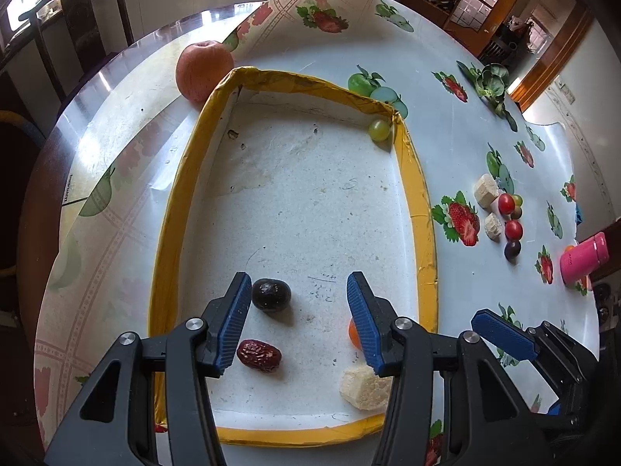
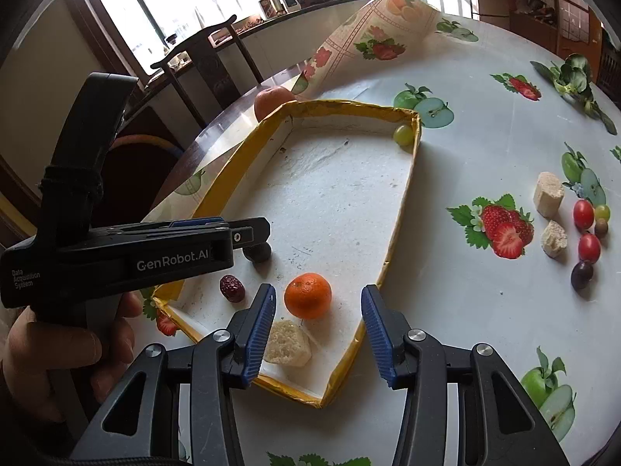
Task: Organize fruits
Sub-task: 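Carry the plum and mandarin into the tray and release both, then grasp the round bread slice with the left tool while the right tool grasps a dark plum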
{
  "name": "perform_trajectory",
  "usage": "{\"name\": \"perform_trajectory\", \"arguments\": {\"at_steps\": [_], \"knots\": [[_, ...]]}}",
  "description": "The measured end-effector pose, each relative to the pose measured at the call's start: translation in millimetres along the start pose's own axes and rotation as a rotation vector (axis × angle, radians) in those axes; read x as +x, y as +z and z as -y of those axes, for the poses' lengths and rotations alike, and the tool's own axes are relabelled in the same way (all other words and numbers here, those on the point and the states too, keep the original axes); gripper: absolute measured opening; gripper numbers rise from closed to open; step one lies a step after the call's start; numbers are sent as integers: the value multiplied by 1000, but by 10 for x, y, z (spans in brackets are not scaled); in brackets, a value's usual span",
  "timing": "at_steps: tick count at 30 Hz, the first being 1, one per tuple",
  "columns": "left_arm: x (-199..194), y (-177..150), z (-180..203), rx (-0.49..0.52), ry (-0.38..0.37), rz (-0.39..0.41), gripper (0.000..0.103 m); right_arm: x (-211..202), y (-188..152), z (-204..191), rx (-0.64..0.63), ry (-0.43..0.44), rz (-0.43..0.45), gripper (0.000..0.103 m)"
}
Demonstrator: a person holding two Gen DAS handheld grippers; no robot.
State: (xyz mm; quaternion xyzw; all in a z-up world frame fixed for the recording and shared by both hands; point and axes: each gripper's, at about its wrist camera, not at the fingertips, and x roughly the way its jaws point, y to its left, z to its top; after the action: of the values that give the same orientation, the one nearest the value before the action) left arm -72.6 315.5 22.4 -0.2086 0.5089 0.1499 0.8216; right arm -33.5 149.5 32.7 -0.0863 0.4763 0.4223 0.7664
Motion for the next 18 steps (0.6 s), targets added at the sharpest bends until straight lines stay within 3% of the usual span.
{"name": "perform_trajectory", "arguments": {"at_steps": [18], "knots": [[-117, -110, 443, 52, -49, 0, 50, -451, -358, 534, 126, -78, 29, 48]]}}
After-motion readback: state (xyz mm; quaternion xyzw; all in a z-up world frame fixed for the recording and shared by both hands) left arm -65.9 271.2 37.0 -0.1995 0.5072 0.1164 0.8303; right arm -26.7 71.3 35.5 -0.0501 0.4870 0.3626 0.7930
